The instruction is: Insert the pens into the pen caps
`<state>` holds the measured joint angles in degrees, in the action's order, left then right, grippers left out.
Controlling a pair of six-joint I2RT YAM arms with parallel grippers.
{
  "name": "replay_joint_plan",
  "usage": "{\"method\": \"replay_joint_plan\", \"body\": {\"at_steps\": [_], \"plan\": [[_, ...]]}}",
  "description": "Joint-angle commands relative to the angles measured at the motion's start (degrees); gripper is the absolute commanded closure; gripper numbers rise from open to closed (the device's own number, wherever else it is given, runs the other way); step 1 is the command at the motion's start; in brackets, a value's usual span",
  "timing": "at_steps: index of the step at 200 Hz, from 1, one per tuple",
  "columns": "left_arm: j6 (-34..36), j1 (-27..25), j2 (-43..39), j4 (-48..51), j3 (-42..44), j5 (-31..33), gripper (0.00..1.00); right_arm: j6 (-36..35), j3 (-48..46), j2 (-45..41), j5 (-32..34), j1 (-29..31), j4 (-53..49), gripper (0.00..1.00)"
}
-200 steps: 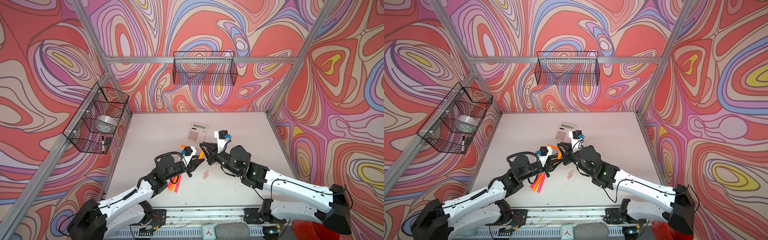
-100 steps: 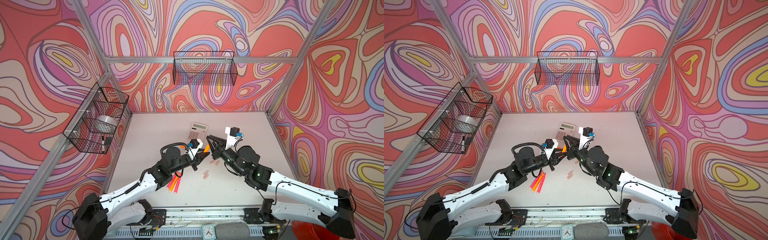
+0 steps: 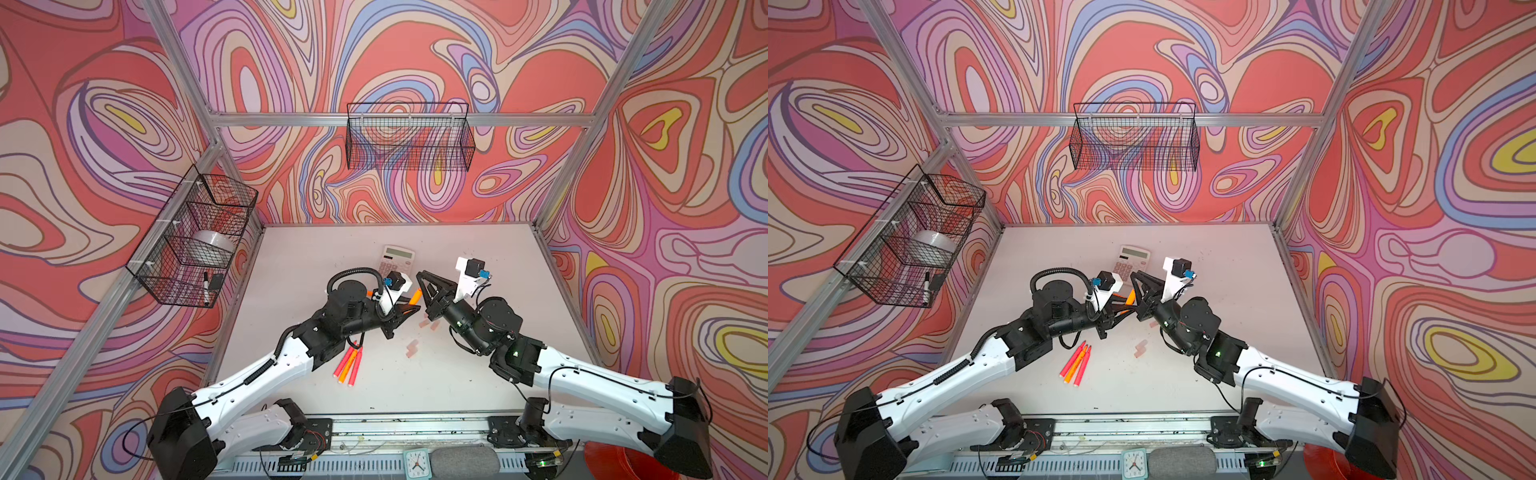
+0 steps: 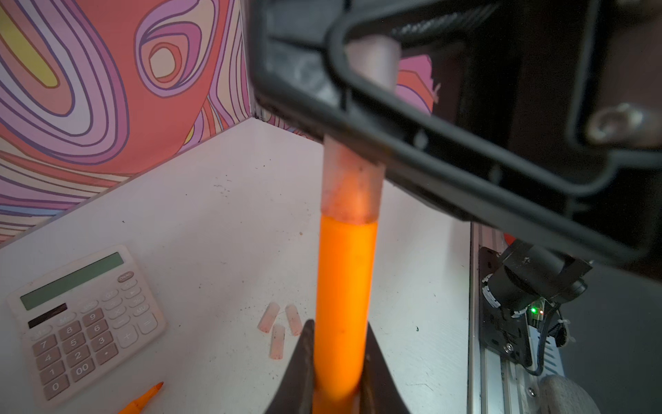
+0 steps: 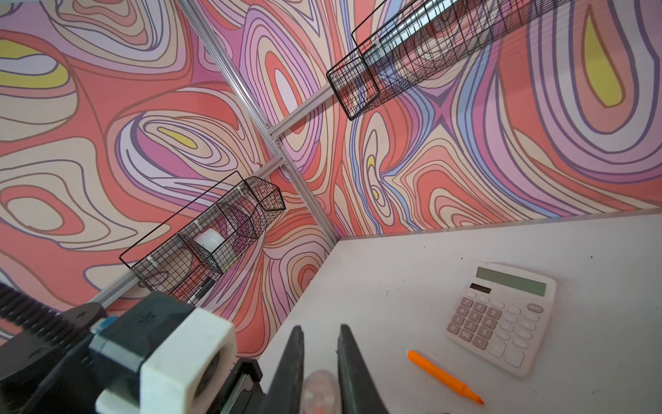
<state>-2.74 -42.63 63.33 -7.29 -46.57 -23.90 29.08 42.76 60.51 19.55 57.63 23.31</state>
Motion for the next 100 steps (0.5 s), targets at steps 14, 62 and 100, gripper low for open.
{"method": "replay_joint_plan", "body": {"at_steps": [14,62,100], "plan": [[-10.95,8.74,-1.93,-24.14,-9.6,11.27,1.0,2.02,-6.1,3.06,-12.36,6.8,-16.89,1.0],[-8.76,8.97,-5.38,-20.13,-1.3,10.02,1.0,3.63,-3.09,1.41,-5.19,6.8,-18.86,1.0],[-11.49,8.97,-9.15,-17.32,11.79,16.03,1.0,2.47,0.91,2.29,2.16,6.71,-20.66,0.47]]}}
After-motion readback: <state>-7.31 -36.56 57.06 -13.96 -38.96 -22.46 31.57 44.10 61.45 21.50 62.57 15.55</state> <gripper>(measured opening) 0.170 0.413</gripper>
